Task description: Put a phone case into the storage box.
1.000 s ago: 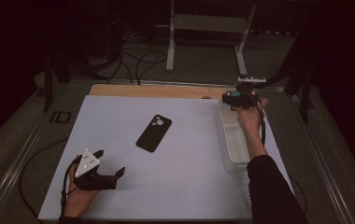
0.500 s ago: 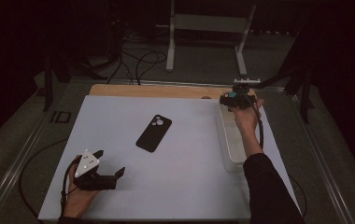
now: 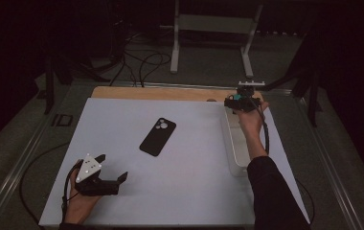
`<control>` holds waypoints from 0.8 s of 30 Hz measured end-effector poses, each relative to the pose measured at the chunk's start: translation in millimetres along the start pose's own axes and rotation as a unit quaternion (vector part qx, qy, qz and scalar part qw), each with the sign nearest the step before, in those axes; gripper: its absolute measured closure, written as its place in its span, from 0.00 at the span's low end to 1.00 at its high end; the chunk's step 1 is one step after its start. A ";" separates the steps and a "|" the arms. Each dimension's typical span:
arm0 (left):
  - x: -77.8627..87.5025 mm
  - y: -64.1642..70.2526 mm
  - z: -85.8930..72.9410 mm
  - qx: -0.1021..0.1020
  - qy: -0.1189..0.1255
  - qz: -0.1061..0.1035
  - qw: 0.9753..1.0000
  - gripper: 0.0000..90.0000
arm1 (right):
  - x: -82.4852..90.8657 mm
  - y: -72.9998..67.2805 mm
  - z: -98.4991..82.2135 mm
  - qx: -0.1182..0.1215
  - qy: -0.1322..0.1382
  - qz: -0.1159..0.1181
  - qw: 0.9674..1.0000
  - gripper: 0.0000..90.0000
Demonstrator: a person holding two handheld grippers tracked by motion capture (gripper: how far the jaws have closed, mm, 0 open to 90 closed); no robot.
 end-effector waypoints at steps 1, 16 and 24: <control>0.0 0.0 0.0 0.000 0.000 0.000 1.000 0.00 | -0.2 0.1 0.0 -0.002 0.001 0.000 1.000 0.18; 0.2 0.0 0.0 0.000 0.000 0.001 1.000 0.00 | 8.2 1.7 2.6 -0.015 0.019 0.016 1.000 0.10; 0.4 0.1 0.0 0.000 -0.001 0.003 1.000 0.00 | 21.9 -5.5 0.0 -0.012 0.035 0.038 0.999 0.10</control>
Point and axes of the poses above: each handheld gripper's, and its own axes: x roughly backward along the jaws, z roughly out of its top, y roughly to its right, the point moved 5 cm from there along -x, roughly forward along the jaws, and after that the axes turned 5 degrees about z, right-handed, at the moved point
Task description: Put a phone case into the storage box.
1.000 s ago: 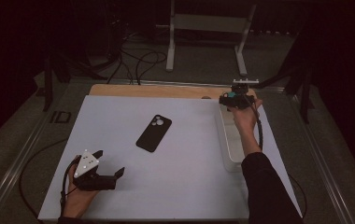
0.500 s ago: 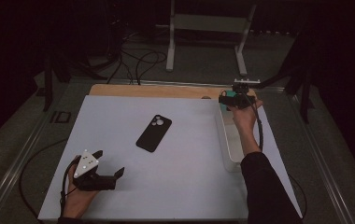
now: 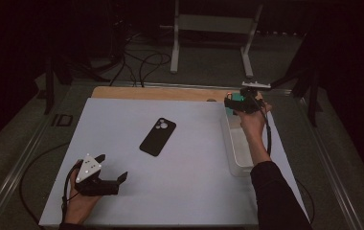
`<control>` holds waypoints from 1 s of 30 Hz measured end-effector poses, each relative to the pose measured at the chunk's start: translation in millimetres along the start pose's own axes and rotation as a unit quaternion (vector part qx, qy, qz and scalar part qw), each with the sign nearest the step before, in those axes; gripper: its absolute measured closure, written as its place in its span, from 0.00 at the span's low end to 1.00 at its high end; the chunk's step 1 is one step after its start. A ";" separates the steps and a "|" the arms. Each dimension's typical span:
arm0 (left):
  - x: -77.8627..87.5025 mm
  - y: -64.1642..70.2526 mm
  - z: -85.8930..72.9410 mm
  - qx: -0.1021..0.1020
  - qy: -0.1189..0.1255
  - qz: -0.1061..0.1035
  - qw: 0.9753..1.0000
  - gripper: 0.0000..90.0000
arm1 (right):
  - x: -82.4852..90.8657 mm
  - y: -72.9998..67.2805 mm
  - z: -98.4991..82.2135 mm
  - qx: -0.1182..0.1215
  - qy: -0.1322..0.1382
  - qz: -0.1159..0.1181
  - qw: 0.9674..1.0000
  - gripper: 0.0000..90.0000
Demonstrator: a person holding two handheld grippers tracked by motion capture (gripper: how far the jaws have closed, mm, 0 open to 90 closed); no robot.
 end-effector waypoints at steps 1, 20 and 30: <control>-0.1 -0.1 0.0 0.000 0.000 0.000 1.000 0.00 | 2.0 -1.2 0.2 0.002 0.002 0.004 1.000 0.10; -0.4 0.3 0.2 0.002 0.000 0.000 1.000 0.00 | 56.7 -44.4 -25.2 0.082 0.023 0.100 0.991 0.10; -1.2 0.1 0.3 0.004 -0.001 0.001 1.000 0.00 | 91.6 -64.8 -56.5 0.116 0.049 0.138 0.982 0.10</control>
Point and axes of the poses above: each handheld gripper's, and its own axes: x roughly backward along the jaws, z roughly out of its top, y roughly to its right, the point moved 5 cm from there along -x, roughly forward along the jaws, and after that the axes turned 5 degrees about z, right-handed, at the moved point
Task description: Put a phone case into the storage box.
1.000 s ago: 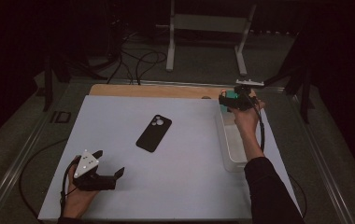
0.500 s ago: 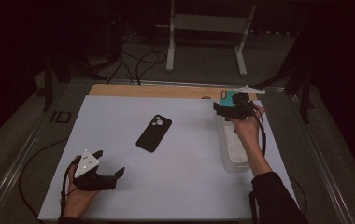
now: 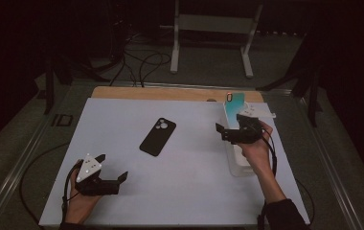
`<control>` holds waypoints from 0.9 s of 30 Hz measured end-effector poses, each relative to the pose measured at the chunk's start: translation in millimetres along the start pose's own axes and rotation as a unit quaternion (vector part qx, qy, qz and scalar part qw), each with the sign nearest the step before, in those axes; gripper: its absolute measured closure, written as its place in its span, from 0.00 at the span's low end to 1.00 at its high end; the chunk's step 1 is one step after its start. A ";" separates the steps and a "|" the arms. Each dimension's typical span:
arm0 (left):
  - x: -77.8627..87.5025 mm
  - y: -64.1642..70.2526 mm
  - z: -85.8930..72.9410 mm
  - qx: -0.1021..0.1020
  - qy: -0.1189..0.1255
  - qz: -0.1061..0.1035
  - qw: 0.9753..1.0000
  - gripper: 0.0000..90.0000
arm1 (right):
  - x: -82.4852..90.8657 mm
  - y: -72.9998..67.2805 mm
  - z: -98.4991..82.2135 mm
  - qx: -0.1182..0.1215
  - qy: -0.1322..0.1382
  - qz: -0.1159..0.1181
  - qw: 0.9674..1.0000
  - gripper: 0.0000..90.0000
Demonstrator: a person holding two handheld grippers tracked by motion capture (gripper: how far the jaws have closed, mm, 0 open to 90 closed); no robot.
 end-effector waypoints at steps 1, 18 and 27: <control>0.0 0.0 0.0 0.000 0.000 0.000 1.000 0.00 | 3.0 -3.5 -2.1 0.002 0.005 0.003 1.000 0.10; -0.1 0.0 0.5 0.000 0.001 0.000 1.000 0.00 | 34.2 -38.2 -39.7 0.010 0.024 0.033 0.999 0.10; -0.5 0.2 1.1 -0.002 -0.001 0.002 1.000 0.00 | 42.0 -40.7 -64.9 0.012 0.030 0.040 0.999 0.10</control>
Point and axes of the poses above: each handheld gripper's, and its own axes: x roughly backward along the jaws, z roughly out of its top, y roughly to its right, the point moved 5 cm from there along -x, roughly forward along the jaws, and after that the axes turned 5 degrees about z, right-handed, at the moved point
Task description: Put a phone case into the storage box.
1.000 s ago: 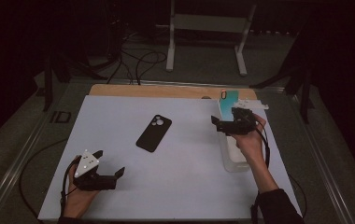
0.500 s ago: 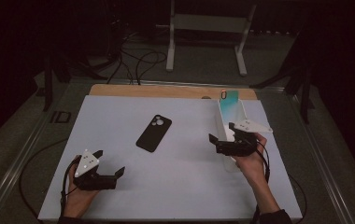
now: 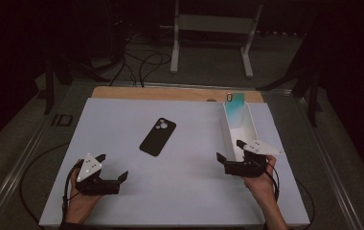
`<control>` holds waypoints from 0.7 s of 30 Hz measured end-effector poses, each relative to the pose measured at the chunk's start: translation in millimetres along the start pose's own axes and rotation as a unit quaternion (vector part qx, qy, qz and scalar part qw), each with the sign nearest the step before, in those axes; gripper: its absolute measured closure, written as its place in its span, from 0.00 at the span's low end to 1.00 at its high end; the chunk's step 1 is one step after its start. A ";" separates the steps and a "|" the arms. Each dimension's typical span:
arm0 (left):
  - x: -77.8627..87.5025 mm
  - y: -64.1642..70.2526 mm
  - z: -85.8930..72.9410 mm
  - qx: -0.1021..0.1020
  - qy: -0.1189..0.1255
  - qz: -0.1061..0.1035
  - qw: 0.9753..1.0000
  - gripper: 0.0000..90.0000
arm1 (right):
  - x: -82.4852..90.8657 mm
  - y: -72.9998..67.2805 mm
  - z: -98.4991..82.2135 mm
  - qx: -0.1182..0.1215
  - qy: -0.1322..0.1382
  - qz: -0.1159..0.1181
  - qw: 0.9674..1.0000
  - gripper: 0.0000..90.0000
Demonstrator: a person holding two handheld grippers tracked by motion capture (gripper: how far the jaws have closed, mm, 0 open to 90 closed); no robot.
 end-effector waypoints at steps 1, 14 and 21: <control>0.1 0.1 0.3 0.001 0.001 -0.001 1.000 0.00 | 0.3 0.1 -2.6 -0.001 0.000 0.000 1.000 0.10; 2.7 -0.1 6.3 0.007 0.012 0.000 1.000 0.00 | 10.5 1.7 -21.9 0.002 0.018 0.003 1.000 0.10; -1.0 2.3 14.1 0.008 0.010 0.002 1.000 0.00 | 9.2 1.7 -25.3 0.004 0.021 0.004 1.000 0.10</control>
Point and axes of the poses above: each handheld gripper's, and its own axes: x roughly backward along the jaws, z roughly out of its top, y roughly to its right, the point moved 5 cm from there along -x, roughly forward along the jaws, and after that the axes turned 5 degrees about z, right-handed, at the moved point
